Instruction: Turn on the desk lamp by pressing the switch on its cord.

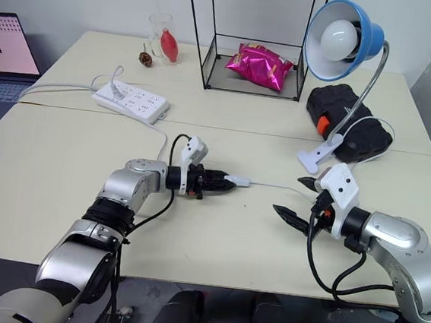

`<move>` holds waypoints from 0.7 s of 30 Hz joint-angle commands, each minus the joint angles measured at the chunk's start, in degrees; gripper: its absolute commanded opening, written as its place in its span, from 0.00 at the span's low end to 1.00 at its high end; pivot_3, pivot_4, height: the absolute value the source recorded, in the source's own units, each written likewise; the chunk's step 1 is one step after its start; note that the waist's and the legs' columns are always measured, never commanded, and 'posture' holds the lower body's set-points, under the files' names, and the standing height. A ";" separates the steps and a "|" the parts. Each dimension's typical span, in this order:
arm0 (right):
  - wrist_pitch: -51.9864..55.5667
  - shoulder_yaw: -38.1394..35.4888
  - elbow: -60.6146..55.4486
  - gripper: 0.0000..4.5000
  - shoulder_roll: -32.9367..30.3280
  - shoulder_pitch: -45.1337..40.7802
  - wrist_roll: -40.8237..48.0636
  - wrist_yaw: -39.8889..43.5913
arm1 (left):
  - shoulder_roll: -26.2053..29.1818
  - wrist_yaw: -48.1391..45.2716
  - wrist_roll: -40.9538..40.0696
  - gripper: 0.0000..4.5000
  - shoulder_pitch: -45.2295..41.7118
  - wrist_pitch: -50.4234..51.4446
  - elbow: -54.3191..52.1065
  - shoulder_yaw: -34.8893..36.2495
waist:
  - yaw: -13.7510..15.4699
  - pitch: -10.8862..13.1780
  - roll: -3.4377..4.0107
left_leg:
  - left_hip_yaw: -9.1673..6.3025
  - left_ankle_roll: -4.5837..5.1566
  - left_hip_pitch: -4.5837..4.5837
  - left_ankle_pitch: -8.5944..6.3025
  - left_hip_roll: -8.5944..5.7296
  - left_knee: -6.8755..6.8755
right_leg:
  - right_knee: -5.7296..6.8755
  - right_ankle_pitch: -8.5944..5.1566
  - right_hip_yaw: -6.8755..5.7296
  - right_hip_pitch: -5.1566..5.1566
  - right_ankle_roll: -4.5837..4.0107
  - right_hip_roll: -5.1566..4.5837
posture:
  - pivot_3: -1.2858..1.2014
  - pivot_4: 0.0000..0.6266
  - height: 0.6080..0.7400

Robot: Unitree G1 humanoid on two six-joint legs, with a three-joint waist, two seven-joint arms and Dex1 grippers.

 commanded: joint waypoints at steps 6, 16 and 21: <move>6.95 -1.99 -3.36 1.00 8.92 1.26 8.48 -8.18 | -0.12 0.87 0.16 0.25 2.81 -4.74 -8.13 0.87 | -0.11 0.00 -0.01 | -0.03 0.00 0.01 0.00 0.06 -0.02 | 0.02 0.00 -0.01 -0.01 -0.01 0.04 | 0.52 0.24 1.00; 16.39 -3.15 -0.96 1.00 28.73 2.89 22.93 -26.10 | 2.29 5.01 0.92 0.25 7.52 -10.36 -23.90 2.10 | -0.13 -0.03 0.00 | -0.04 0.00 0.03 0.00 0.01 0.01 | 0.11 0.00 0.02 0.00 -0.01 -0.02 | 0.52 0.24 1.00; 16.93 -4.43 4.57 1.00 41.61 -1.33 34.10 -37.06 | 3.59 5.89 -0.18 0.25 9.48 -8.23 -28.41 2.19 | -0.59 -0.02 0.02 | -0.07 0.00 0.01 0.00 0.15 -0.05 | 0.28 -0.02 0.03 -0.18 -0.06 0.14 | 0.52 0.24 1.00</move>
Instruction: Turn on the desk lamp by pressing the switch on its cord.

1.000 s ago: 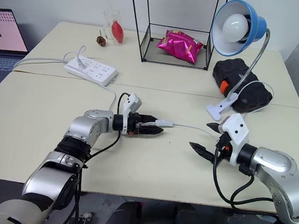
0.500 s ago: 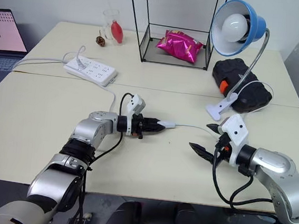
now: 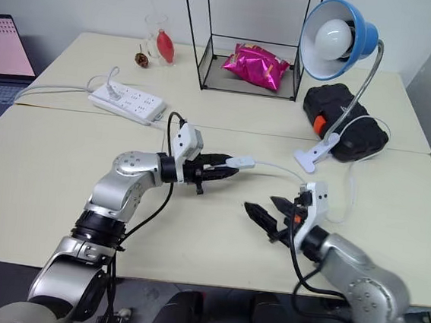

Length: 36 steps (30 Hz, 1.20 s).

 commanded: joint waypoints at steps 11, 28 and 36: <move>-6.20 -1.75 13.92 1.00 13.97 -11.14 14.17 -16.61 | 1.79 1.85 -3.21 0.25 0.72 5.88 -9.41 1.03 | -0.12 0.00 0.01 | 0.06 0.01 -0.07 0.00 -0.05 -0.01 | -0.07 0.00 0.02 -0.04 0.00 -0.05 | 0.52 0.24 1.00; -13.13 0.58 18.36 1.00 14.22 -11.88 15.86 -19.05 | 3.52 4.62 -5.05 0.25 0.36 16.11 -15.18 0.01 | -0.72 0.00 0.01 | 0.07 0.01 -0.08 0.00 -0.05 -0.05 | -0.05 0.00 0.03 -0.10 0.00 -0.04 | 0.52 0.24 1.00; -13.86 1.75 18.94 0.96 14.02 -11.42 16.23 -19.33 | 3.85 4.83 -5.18 0.25 0.59 16.22 -15.79 -0.15 | -0.73 0.00 0.01 | 0.08 0.01 -0.09 0.00 -0.05 -0.06 | -0.05 0.00 0.05 -0.12 0.00 -0.04 | 0.52 0.24 1.00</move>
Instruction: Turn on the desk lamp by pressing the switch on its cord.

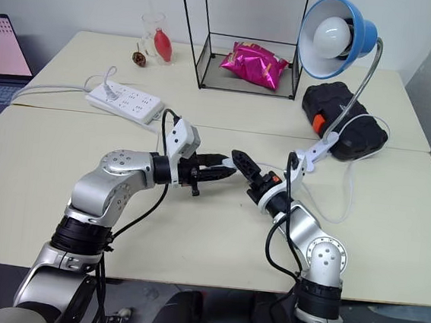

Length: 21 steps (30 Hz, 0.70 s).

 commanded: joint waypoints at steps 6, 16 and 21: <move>-0.73 2.41 -0.40 0.72 2.47 0.95 1.54 -0.08 | 0.94 0.12 -0.99 0.25 -0.33 -0.09 -3.60 0.41 | -0.01 0.00 0.00 | 0.01 0.00 0.00 0.00 0.00 0.00 | 0.00 0.00 0.01 -0.01 0.00 0.00 | 0.52 0.24 1.00; -1.81 2.85 0.02 0.20 2.72 1.27 2.62 -0.74 | 1.22 0.36 -0.94 0.25 0.01 -0.15 -3.91 0.46 | -0.05 0.00 0.00 | 0.02 0.00 -0.06 0.00 0.01 -0.01 | 0.00 0.00 0.02 -0.09 0.00 0.00 | 0.52 0.24 1.00; -2.06 3.30 0.36 0.10 2.56 1.38 3.42 -0.93 | 1.15 0.67 -0.94 0.25 0.02 -0.15 -4.02 0.49 | -0.05 0.00 0.00 | 0.03 0.00 -0.26 0.00 0.00 0.00 | 0.01 0.00 0.03 -0.31 0.00 0.00 | 0.52 0.24 1.00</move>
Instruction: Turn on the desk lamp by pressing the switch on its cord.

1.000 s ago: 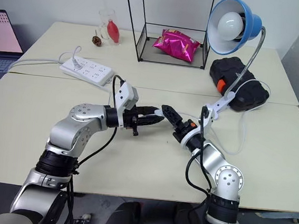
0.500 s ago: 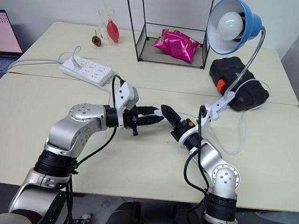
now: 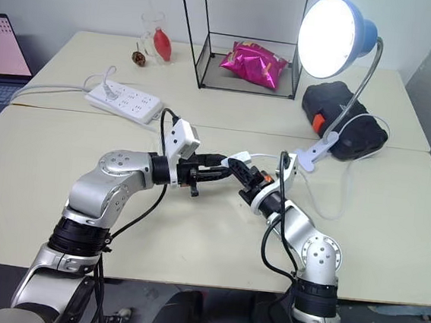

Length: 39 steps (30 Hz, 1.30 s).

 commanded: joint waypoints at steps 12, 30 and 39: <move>-1.62 1.11 -1.08 0.41 1.04 1.85 2.28 0.67 | 0.17 1.11 -0.74 0.25 -0.77 -0.67 -2.45 0.50 | 0.00 0.00 0.00 | -0.02 0.00 -0.20 0.00 0.00 0.01 | 0.02 0.06 -0.03 -0.19 -0.09 0.00 | 0.52 0.24 1.00; 2.38 14.52 -24.06 1.00 -39.83 2.53 -22.48 27.09 | -2.60 2.05 7.70 0.25 -2.25 -14.15 10.80 -4.73 | 0.33 -0.01 -0.03 | -0.01 0.00 -0.25 0.00 -0.10 0.07 | -0.01 0.00 -0.03 -0.20 0.01 -0.04 | 0.52 0.24 1.00; -6.68 15.24 -23.70 1.00 -53.95 -2.95 -36.73 43.59 | -5.95 2.57 10.86 0.25 -3.41 -22.03 22.31 -5.26 | 0.46 -0.02 -0.06 | -0.03 0.00 -0.26 0.00 -0.07 0.12 | -0.04 0.02 -0.07 -0.18 0.05 -0.02 | 0.52 0.24 1.00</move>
